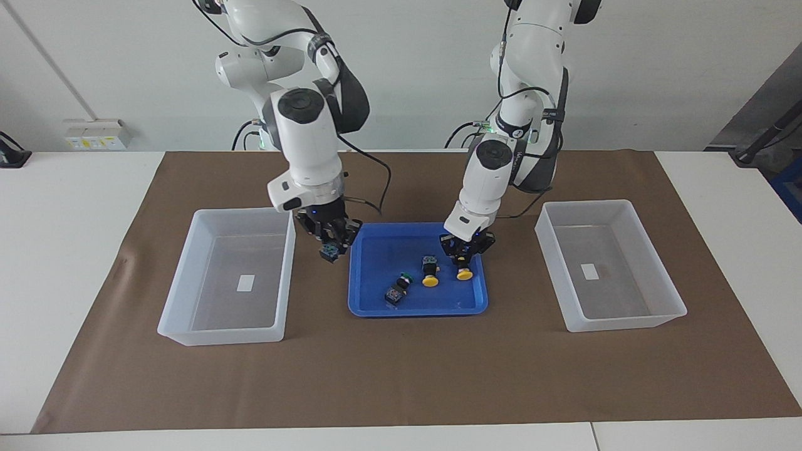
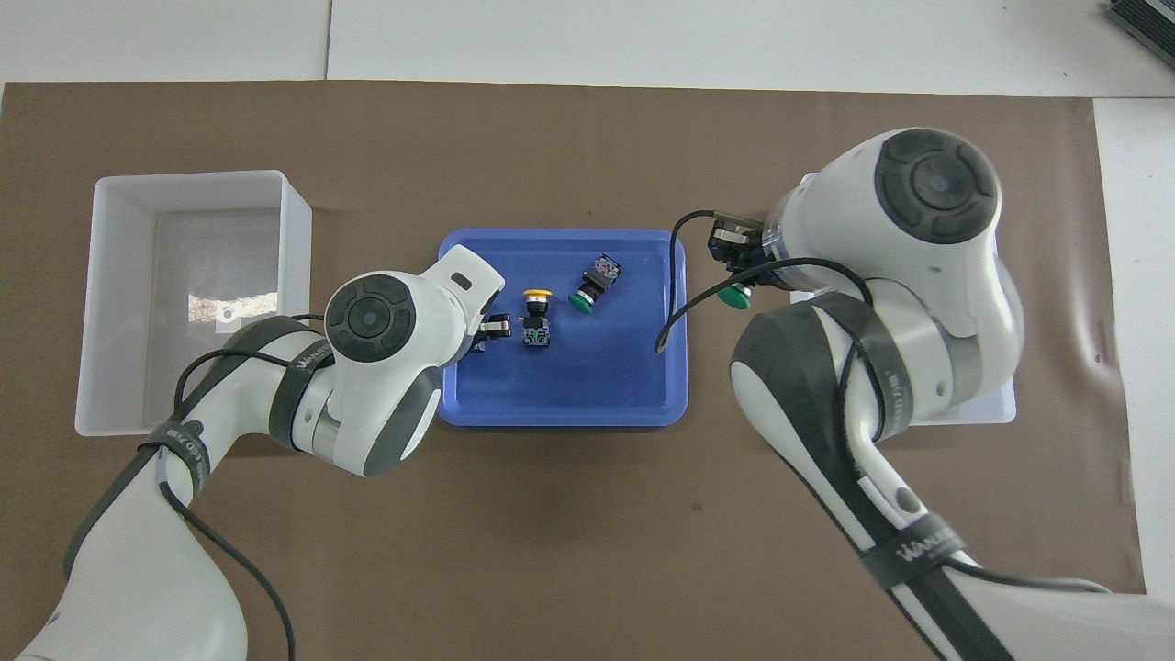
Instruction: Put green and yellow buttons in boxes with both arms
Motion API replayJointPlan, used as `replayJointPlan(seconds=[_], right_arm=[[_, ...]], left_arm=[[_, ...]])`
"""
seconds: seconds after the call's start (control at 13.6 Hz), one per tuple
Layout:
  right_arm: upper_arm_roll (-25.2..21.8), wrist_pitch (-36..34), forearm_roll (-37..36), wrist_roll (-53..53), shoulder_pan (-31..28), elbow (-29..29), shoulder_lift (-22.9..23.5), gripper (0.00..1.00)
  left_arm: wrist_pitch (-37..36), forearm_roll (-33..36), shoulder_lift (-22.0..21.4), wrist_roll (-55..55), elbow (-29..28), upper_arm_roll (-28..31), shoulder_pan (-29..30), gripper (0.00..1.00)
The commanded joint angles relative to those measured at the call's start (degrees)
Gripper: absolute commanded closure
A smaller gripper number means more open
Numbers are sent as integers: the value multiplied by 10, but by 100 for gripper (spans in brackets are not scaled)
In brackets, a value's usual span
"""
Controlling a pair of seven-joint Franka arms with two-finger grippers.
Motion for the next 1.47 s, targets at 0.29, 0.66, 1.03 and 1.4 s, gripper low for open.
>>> replayJointPlan(seconds=[0.29,0.66,1.03,1.4], right_arm=[[4,70,1,-262,-156,-71,-8,100],[5,238,2,-290,-188,-151,45,100],[5,259,8,-286,-191,-165,63,0],[10,157,8,-275,-177,-100,17,0]], left_arm=[[-105,2,-71,100,51,3,124,100],[-85,4,-63,247,65,2,218,100],[-33,4,-35,367,63,3,270,100],[12,4,-1,418,61,3,296,100]])
